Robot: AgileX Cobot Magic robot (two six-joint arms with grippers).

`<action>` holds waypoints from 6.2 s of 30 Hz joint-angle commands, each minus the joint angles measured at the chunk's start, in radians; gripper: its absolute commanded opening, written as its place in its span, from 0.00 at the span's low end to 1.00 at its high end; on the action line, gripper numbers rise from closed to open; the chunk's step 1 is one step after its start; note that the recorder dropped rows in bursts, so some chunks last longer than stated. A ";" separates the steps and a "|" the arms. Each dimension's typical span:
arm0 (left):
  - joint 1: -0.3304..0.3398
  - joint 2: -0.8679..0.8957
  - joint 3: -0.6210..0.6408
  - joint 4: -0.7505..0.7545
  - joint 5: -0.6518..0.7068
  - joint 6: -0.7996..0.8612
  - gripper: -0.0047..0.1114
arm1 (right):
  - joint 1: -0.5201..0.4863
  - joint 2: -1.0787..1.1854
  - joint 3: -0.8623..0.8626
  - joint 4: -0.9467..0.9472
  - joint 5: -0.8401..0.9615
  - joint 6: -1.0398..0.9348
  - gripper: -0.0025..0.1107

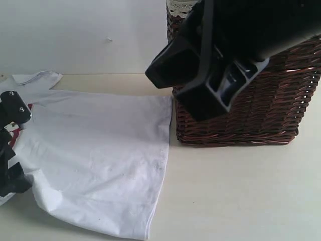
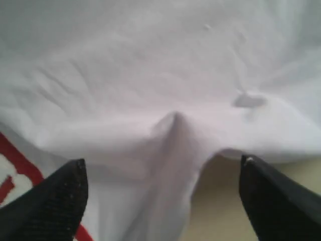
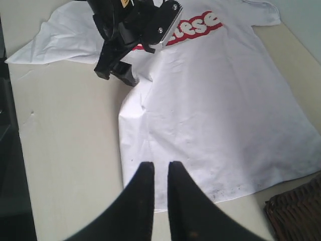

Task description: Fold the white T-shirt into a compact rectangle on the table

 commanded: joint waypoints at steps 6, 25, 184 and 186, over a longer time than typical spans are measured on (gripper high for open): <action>-0.001 -0.022 0.064 0.422 0.162 -0.460 0.71 | 0.002 -0.006 0.008 0.008 0.019 0.003 0.13; 0.130 0.030 0.235 0.620 -0.102 -0.641 0.37 | 0.002 -0.006 0.008 0.008 0.024 0.005 0.13; 0.548 0.686 -0.726 0.561 0.233 0.006 0.66 | 0.002 0.119 0.048 0.064 0.047 0.005 0.13; 0.548 0.679 -0.737 0.537 0.242 0.006 0.66 | 0.002 0.119 0.048 0.064 0.047 0.005 0.13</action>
